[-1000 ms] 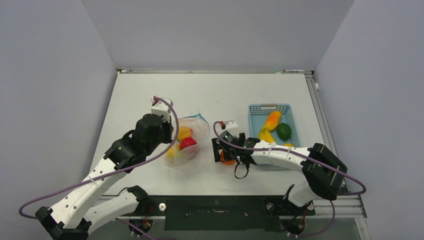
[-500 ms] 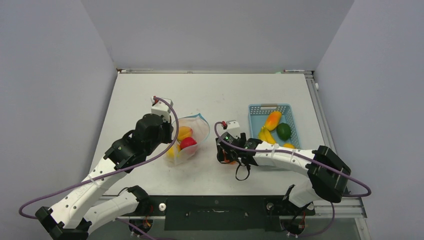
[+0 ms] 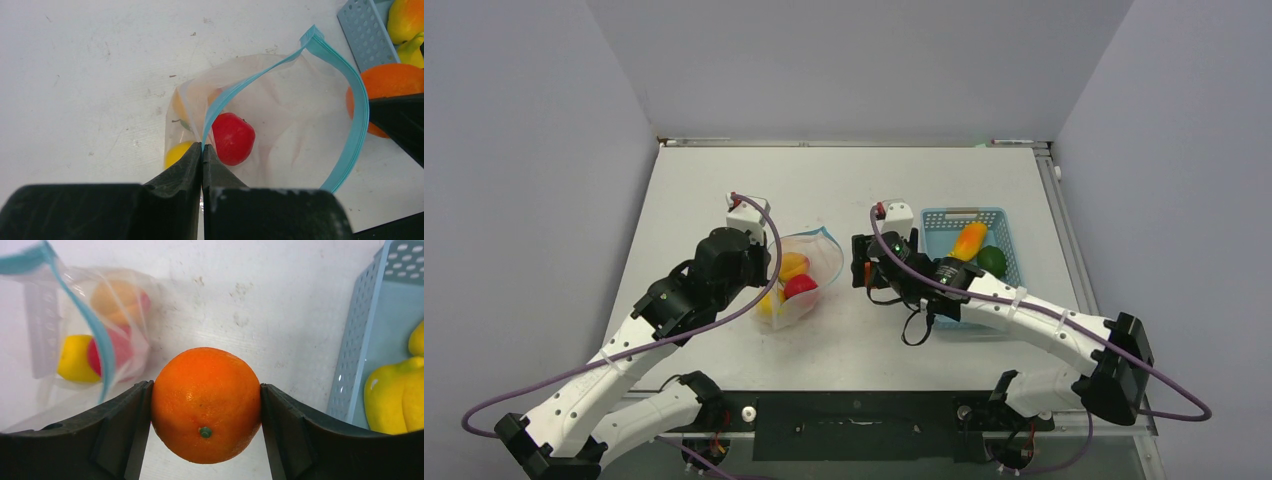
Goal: Place the food in the zip-top bag and seal the zipper
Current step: Pick up the fake fruit from the center of the board, then place the fake fruit in the zipper food storage bag.
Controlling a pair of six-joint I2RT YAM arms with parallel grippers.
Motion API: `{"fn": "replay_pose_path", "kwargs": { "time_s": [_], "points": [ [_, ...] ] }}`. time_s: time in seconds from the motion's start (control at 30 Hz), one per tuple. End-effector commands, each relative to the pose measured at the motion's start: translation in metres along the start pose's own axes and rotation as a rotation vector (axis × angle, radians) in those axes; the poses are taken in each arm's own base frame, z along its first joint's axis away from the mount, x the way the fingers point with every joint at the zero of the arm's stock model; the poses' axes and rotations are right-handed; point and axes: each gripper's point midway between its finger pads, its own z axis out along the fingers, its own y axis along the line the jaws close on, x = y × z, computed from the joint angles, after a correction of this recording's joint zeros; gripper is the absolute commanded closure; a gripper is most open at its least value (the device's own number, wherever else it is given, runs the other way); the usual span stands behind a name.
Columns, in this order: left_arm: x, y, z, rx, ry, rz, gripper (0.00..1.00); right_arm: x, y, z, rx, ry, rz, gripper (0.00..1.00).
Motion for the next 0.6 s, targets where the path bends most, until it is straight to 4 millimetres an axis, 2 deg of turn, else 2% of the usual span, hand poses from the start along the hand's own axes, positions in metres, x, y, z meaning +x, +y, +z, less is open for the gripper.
{"fn": "replay_pose_path", "kwargs": {
  "time_s": [0.0,0.27,0.4,0.57],
  "points": [
    [-0.012,0.000,0.000,0.001,-0.044,-0.008,1.00,-0.056,0.016,-0.027,-0.058,-0.138,0.011,0.58],
    [-0.012,-0.001,0.001,0.005,-0.044,-0.008,1.00,-0.099,0.052,-0.049,-0.207,-0.226,0.022,0.58],
    [-0.013,-0.001,0.000,0.006,-0.046,-0.009,1.00,-0.109,0.075,-0.055,-0.291,-0.241,0.017,0.58],
    [-0.012,-0.001,0.001,0.006,-0.045,-0.008,1.00,-0.112,0.103,-0.058,-0.372,-0.241,0.003,0.58]
  ]
}}
